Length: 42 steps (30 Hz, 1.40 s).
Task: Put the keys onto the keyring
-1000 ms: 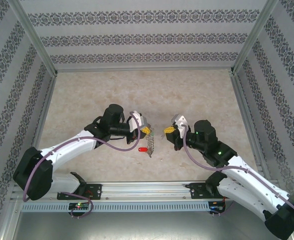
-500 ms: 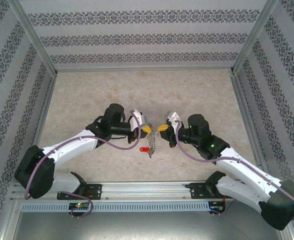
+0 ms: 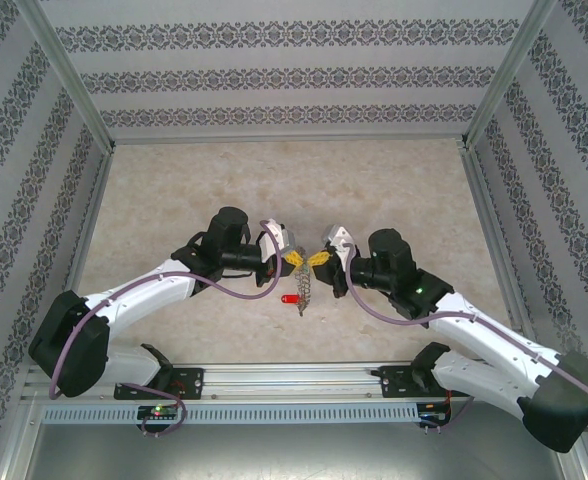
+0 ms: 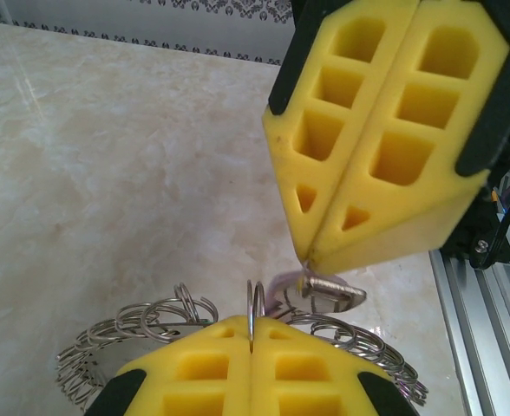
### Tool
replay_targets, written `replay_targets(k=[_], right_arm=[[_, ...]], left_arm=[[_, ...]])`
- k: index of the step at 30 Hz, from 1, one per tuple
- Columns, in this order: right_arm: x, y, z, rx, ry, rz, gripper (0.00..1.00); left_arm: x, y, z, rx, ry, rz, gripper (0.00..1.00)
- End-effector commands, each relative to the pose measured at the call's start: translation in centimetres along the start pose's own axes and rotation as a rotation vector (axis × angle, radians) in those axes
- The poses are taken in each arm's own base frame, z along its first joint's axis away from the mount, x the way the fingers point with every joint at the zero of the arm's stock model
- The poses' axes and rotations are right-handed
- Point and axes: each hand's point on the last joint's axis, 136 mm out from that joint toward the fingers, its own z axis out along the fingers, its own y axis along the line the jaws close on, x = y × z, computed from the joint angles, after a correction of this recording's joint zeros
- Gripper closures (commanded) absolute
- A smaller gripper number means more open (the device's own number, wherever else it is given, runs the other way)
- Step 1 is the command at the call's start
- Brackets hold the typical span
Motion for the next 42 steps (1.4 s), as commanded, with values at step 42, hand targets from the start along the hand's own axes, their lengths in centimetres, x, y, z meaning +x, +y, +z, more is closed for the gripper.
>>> replay_targets(k=[42], right_arm=[[-1.3,-4.3,-0.7,0.394,-0.01,-0.133,1.0]], left_arm=[[-3.1,-0.2,0.0,0.021,-0.083,0.066,1.0]])
